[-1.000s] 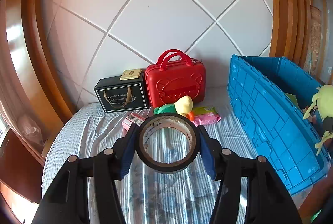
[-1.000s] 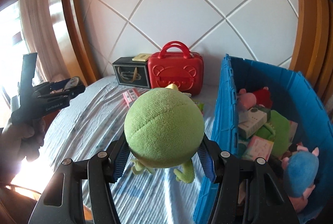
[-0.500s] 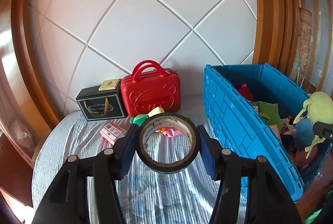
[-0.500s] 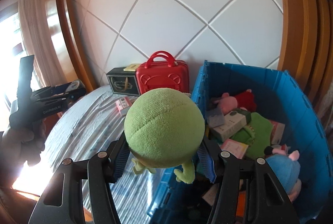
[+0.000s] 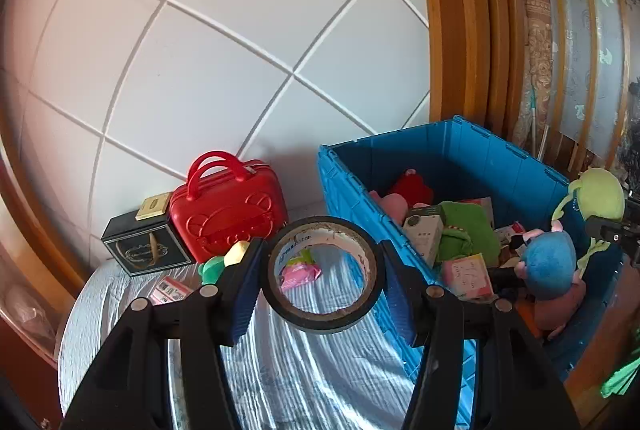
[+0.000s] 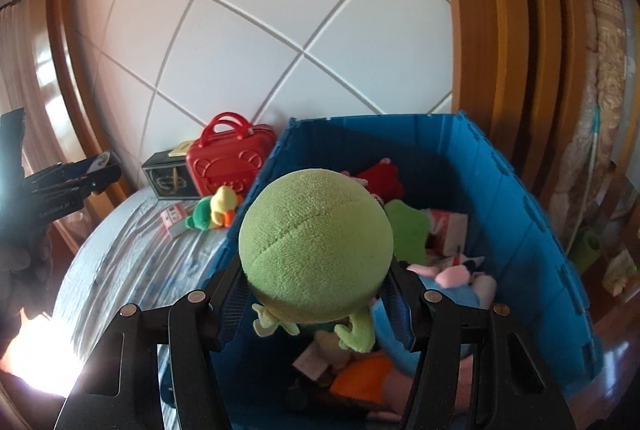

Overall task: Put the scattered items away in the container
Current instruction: 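Lift the tape roll and green ball toy and carry both over the crate, then open both tools to drop the tape roll and ball toy into the crate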

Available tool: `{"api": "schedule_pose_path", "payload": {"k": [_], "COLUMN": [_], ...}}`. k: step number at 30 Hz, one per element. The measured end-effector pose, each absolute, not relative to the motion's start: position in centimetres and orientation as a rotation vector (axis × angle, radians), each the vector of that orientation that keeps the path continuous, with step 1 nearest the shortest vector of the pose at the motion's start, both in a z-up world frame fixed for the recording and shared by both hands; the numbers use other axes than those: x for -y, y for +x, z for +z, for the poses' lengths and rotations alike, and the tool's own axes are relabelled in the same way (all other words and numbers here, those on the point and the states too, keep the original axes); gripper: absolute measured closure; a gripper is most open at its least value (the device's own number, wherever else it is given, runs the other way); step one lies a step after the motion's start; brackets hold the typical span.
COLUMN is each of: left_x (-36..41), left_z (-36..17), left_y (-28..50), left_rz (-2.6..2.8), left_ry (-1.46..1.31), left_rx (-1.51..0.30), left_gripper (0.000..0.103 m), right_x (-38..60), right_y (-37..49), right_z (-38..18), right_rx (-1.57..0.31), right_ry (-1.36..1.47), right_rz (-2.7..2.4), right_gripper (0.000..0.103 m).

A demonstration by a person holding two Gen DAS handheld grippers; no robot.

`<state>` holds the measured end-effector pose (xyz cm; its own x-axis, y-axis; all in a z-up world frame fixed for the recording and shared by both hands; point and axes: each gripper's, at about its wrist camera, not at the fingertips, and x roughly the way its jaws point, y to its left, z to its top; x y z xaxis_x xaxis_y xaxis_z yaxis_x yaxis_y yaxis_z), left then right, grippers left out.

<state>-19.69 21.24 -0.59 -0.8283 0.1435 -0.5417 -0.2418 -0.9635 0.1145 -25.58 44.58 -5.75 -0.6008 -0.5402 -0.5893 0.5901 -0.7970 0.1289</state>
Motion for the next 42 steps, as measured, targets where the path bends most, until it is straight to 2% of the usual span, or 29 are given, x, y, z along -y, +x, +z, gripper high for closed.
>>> {"api": "schedule_pose_path", "payload": {"k": [10,25,30,31,32,33,34,42], "left_x": [-29.3,-36.2,-36.7,-36.5,-36.2,-36.0,-35.7,-33.9], "left_z": [-1.0,-1.9,-1.1,-0.7,-0.4,-0.2,-0.1,-0.9], "left_y": [-20.2,-20.5,-20.7,-20.8,-21.1,-21.3,-21.5,-22.3], "left_rz": [2.632,2.441,2.417,2.418,2.424,2.440,2.465,2.484], "left_ry": [-0.787,-0.794,-0.765,-0.757,-0.757,-0.765,-0.770,-0.846], "left_rx": [-0.343,-0.396,-0.333,-0.284,-0.243,-0.218,-0.200,-0.164], "left_gripper": [0.048,0.048,0.048,0.047,0.032,0.005,0.000,0.000], "right_x": [-49.2,-51.5,-51.3,-51.3,-51.3,-51.3,-51.4,-50.9], "right_y": [-31.0,-37.2,-38.3,-38.4,-38.6,-38.8,-39.0,-39.2], "right_z": [-5.4,-7.3,-6.9,-6.7,-6.4,-6.1,-5.8,-6.0], "right_rx": [-0.055,-0.048,-0.050,-0.053,-0.055,-0.058,-0.054,-0.060], "right_ry": [0.880,0.941,0.914,0.896,0.872,0.854,0.832,0.828], "right_rz": [-2.465,-2.495,-2.494,-2.499,-2.512,-2.527,-2.545,-2.539], "right_gripper": [0.044,0.044,0.043,0.039,0.028,0.016,0.002,0.000]}}
